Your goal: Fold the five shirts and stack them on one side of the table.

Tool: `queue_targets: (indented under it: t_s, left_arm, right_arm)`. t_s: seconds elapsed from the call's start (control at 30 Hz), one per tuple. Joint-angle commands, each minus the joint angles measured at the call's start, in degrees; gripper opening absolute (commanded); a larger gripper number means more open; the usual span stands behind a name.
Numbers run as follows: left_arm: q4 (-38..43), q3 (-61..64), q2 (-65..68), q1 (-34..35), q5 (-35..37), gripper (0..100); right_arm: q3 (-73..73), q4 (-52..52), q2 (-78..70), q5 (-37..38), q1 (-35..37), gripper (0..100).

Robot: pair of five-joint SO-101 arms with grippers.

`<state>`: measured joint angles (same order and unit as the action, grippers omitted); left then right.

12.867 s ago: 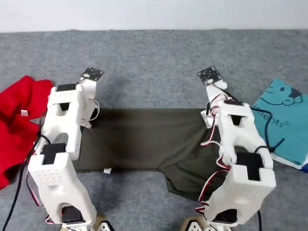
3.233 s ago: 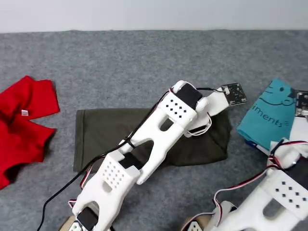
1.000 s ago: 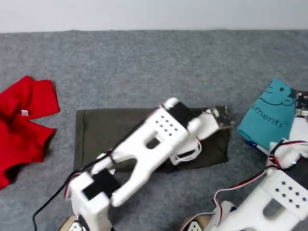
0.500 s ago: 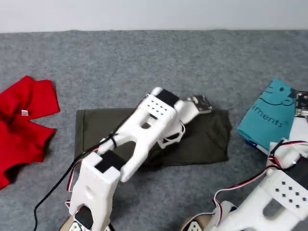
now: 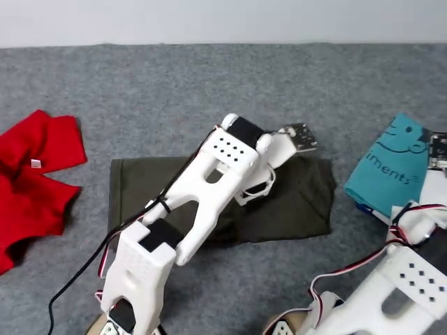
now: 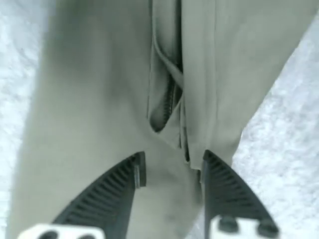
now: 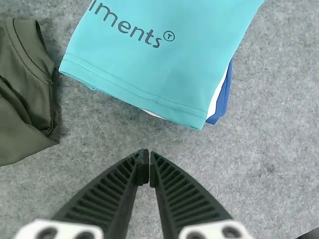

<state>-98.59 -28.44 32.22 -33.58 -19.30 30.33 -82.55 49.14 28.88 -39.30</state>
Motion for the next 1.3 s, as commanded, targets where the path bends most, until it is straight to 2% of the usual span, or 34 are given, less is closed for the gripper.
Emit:
queue_targets:
  t_s: [0.0,0.23,0.43,0.67,0.8,0.9,1.03,1.27]
  left_arm:
    - [-1.14,-4.44,-3.43,-0.97,-0.18,19]
    - [5.36,-4.44,4.57,1.14,0.79,16]
    - [5.98,-4.53,10.64,3.34,0.70,13]
    - [-1.85,-14.02,7.56,4.31,1.23,13]
    - [-2.02,-16.31,2.64,7.21,6.95,14]
    - [-2.11,-12.26,-2.20,11.43,9.67,14]
    - [-2.11,1.01,-12.92,20.66,12.57,22]
    - [-2.11,18.15,-25.58,40.79,7.65,23]
  right_arm:
    - [-0.44,-0.40,0.92,0.09,0.40,1.1]
    - [-0.44,-0.40,1.10,0.09,0.31,1.1]
    - [-0.44,-0.40,1.10,4.48,0.22,0.9]
    - [-0.44,-0.40,1.19,4.66,0.22,0.9]
    - [-0.44,-0.40,1.19,4.75,0.22,0.9]
    - [-0.44,-0.40,1.19,4.84,0.22,0.9]
    - [-0.44,-0.40,1.19,4.84,0.22,0.9]
    - [-0.44,-0.40,1.19,4.84,0.31,1.0]
